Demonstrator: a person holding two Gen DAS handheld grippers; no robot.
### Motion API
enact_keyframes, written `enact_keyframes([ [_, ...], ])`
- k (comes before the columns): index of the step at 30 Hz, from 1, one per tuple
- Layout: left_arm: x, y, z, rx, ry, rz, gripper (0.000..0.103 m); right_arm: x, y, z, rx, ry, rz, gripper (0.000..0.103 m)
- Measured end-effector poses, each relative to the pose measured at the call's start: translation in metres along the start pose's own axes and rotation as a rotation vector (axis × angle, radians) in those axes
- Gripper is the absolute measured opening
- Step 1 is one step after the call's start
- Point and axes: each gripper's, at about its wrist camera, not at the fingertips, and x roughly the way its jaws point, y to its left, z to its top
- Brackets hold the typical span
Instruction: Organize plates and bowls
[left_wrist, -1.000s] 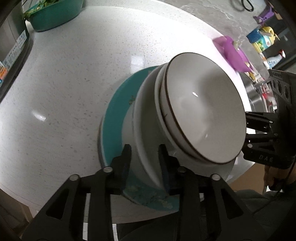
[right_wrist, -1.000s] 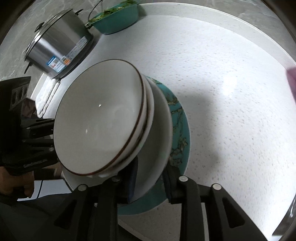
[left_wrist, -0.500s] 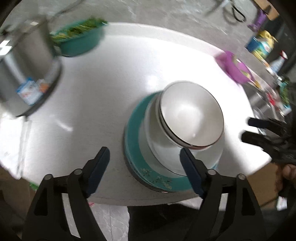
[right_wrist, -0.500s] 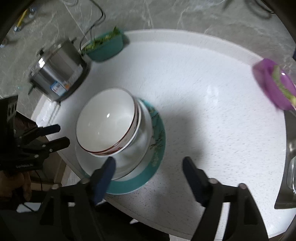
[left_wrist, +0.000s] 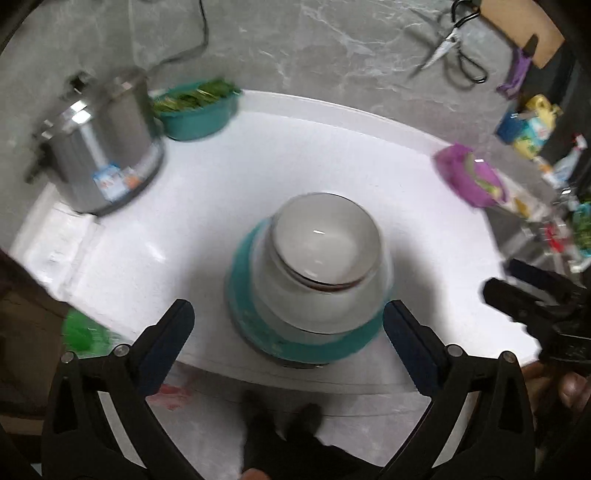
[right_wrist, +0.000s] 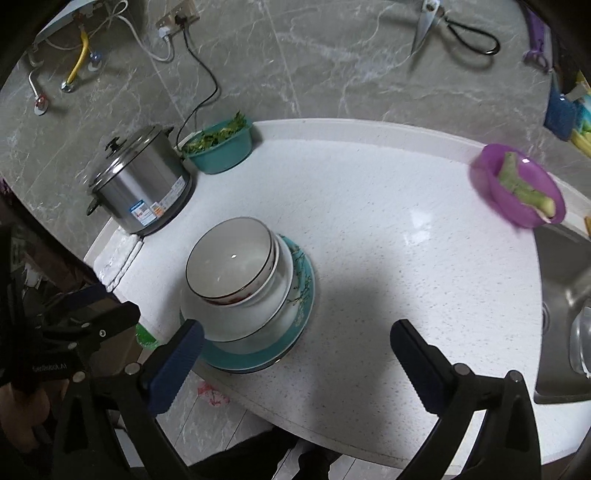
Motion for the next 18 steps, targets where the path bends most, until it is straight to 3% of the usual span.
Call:
enact_keyframes([
  [2, -0.009, -0.009, 0.001, 0.010, -0.012, 0.059, 0.103, -0.007, 0.005, 0.000, 0.003, -0.021, -0.016, 0.103],
  [18, -0.023, 0.019, 0.017, -0.030, -0.028, -0.009, 0.103, -0.029, 0.051, 0.004, 0.026, -0.073, -0.144, 0.103],
])
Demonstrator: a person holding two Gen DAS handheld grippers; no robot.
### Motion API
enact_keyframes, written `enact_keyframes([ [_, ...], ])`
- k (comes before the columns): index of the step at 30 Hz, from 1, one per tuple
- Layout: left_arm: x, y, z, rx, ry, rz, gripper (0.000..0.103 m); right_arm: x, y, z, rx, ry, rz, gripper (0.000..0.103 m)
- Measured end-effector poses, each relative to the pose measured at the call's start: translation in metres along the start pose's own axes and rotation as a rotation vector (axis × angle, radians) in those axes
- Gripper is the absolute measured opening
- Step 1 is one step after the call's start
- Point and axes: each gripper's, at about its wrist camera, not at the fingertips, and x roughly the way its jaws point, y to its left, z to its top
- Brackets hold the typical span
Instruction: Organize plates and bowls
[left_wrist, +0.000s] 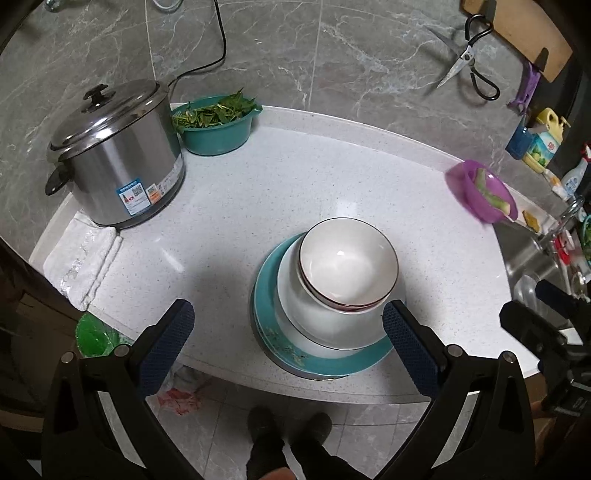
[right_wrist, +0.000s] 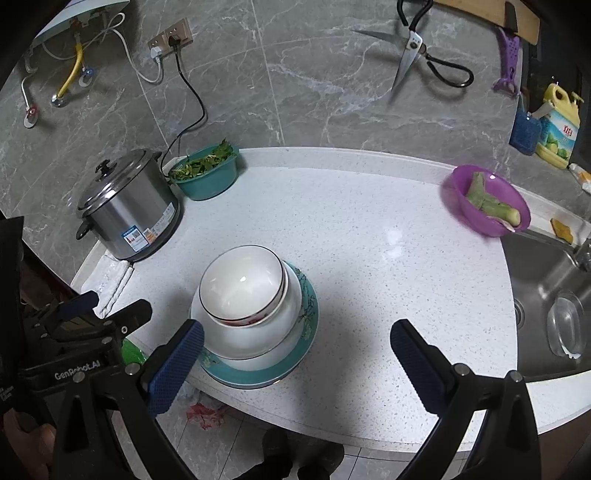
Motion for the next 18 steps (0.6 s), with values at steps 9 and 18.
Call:
enact_keyframes([
  [9, -0.012, -0.001, 0.008, 0.041, -0.042, 0.046, 0.103, -0.009, 0.010, 0.002, 0.002, -0.019, -0.035, 0.103],
  [18, -0.023, -0.011, 0.007, 0.092, -0.079, 0.128, 0.103, -0.014, 0.014, 0.002, 0.003, -0.028, -0.066, 0.103],
])
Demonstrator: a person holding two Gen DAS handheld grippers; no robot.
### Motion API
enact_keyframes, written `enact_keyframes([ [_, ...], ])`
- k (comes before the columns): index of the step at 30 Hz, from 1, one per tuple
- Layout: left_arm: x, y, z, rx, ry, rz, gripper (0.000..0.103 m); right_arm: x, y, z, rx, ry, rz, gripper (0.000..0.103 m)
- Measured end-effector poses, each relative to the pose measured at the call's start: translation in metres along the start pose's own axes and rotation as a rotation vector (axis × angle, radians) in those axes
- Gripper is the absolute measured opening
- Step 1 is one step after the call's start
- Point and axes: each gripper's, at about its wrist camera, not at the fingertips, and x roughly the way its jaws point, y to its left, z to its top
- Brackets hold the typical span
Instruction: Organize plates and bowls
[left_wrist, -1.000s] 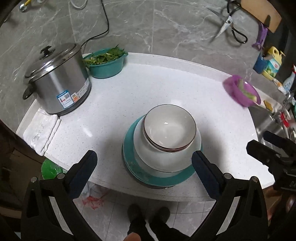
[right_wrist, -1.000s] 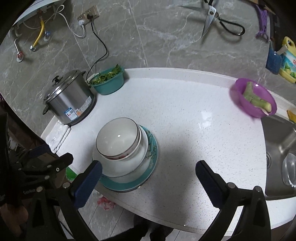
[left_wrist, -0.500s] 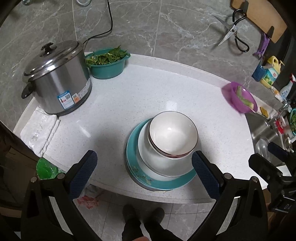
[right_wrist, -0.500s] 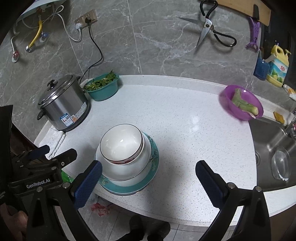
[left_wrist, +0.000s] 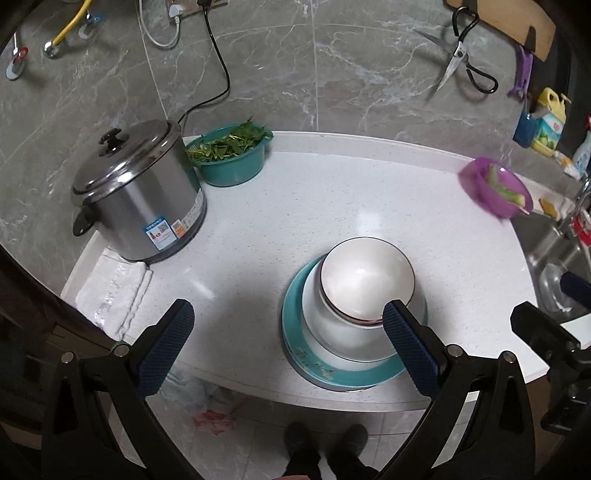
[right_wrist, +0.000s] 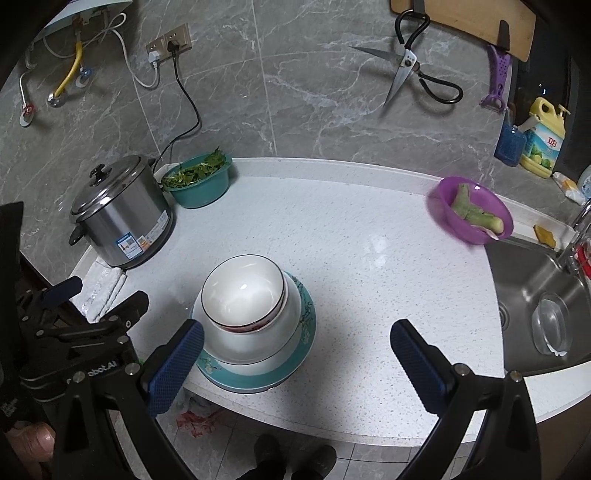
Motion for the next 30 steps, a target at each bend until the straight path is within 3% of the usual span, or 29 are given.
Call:
enact_keyframes([
  [30, 0.016, 0.001, 0.011, -0.029, 0.063, -0.040, 0.103, 0.014, 0.004, 0.007, 0.005, 0.042, -0.062, 0.103],
])
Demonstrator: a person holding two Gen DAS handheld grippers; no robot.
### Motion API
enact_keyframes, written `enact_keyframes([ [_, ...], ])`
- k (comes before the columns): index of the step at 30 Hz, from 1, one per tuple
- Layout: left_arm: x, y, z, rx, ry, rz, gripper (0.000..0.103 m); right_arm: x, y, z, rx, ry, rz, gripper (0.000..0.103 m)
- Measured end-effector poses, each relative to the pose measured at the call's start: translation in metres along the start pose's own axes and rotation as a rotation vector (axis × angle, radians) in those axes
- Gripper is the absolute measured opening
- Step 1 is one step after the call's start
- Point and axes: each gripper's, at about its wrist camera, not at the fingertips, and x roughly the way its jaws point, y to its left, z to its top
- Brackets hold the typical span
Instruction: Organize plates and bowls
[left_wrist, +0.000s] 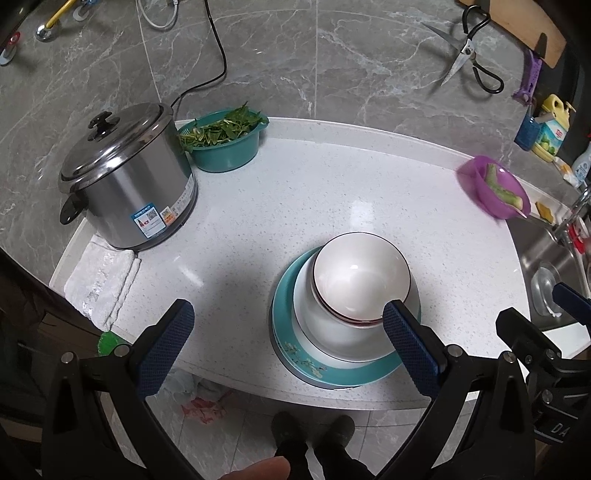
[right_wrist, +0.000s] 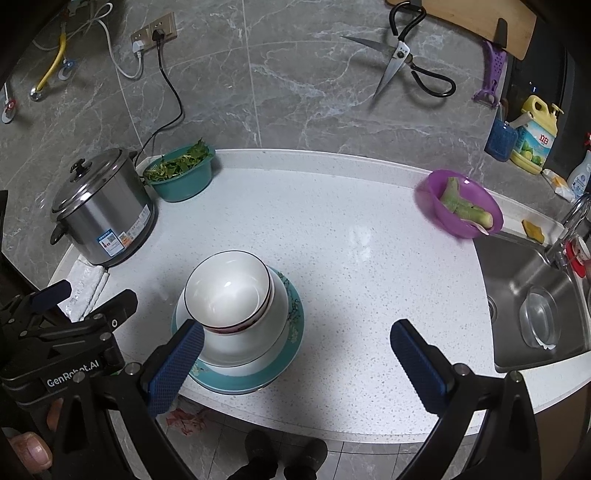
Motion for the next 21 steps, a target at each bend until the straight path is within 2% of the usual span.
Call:
enact_keyframes([
  [21, -0.0018, -0.0030, 0.0020, 0.007, -0.010, -0.006, 0.103, 0.0020, -0.0033, -0.0011, 0.009, 0.022, -0.015, 0.103],
])
